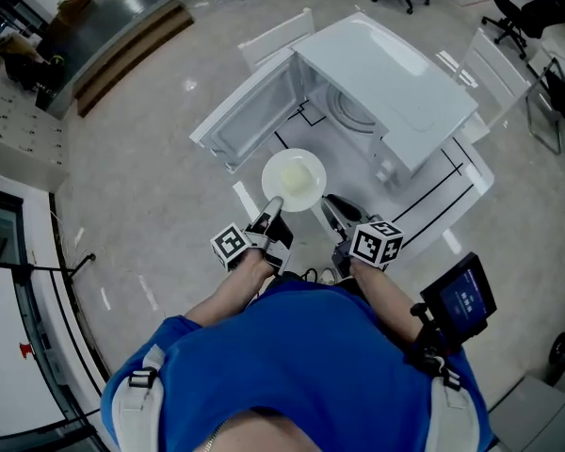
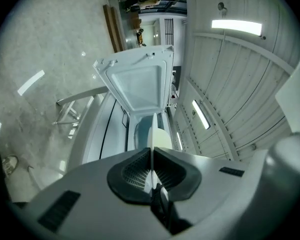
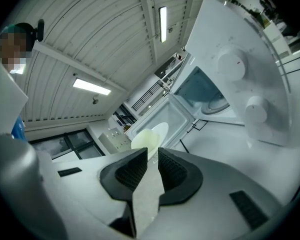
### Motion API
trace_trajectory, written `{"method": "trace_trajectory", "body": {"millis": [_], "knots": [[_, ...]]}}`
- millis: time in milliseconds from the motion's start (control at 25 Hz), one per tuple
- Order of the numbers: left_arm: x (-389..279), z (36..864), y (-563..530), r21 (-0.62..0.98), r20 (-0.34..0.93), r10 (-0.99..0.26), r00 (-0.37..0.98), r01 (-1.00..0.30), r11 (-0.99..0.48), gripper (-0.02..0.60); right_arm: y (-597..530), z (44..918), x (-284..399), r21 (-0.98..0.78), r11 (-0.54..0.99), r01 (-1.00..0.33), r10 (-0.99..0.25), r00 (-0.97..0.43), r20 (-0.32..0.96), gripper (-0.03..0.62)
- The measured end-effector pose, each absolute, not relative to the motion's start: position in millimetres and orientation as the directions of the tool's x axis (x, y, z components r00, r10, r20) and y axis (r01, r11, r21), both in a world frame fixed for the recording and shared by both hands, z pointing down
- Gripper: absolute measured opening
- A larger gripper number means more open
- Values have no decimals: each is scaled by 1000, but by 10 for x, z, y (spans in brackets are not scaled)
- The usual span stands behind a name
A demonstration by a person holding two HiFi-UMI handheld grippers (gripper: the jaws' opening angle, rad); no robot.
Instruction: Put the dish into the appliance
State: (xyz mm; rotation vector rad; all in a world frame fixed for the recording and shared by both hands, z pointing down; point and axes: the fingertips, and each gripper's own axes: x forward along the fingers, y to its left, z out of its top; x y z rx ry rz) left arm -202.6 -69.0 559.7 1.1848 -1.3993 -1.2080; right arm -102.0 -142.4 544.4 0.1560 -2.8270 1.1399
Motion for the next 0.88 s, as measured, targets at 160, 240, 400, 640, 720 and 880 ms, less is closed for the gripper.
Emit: {"method": "trace_trajectory", "body": {"millis": [160,240,400,640,720,880], "knots": [[-2065,5662,-922,993,61,-996,-66,-96,67,17,-1598,5476,-985,-680,708,-188,-124,-982,142,40],[-2112,5674,-1044,995,64,-997,-36,-75,66,17,-1683,5493,-1022,-680,701,-216,-155,-976,151,40],[-2299,5660,-1319,994,57,-998,28,-95,54,17,-1859,5515,-1163,-674,686,-275,-224,-961,164,40],[-2528,5705,-1671,992,84,-988,132,-101,71,17,-2083,5546,-1344,-668,650,-362,-324,-927,187,40],[-2588,5748,-1768,992,94,-983,160,-100,78,17,-2136,5571,-1396,-668,637,-385,-351,-916,193,40],[-2688,5842,-1951,991,107,-971,213,-103,86,17,-2216,5636,-1475,-666,610,-430,-399,-892,210,40]]}}
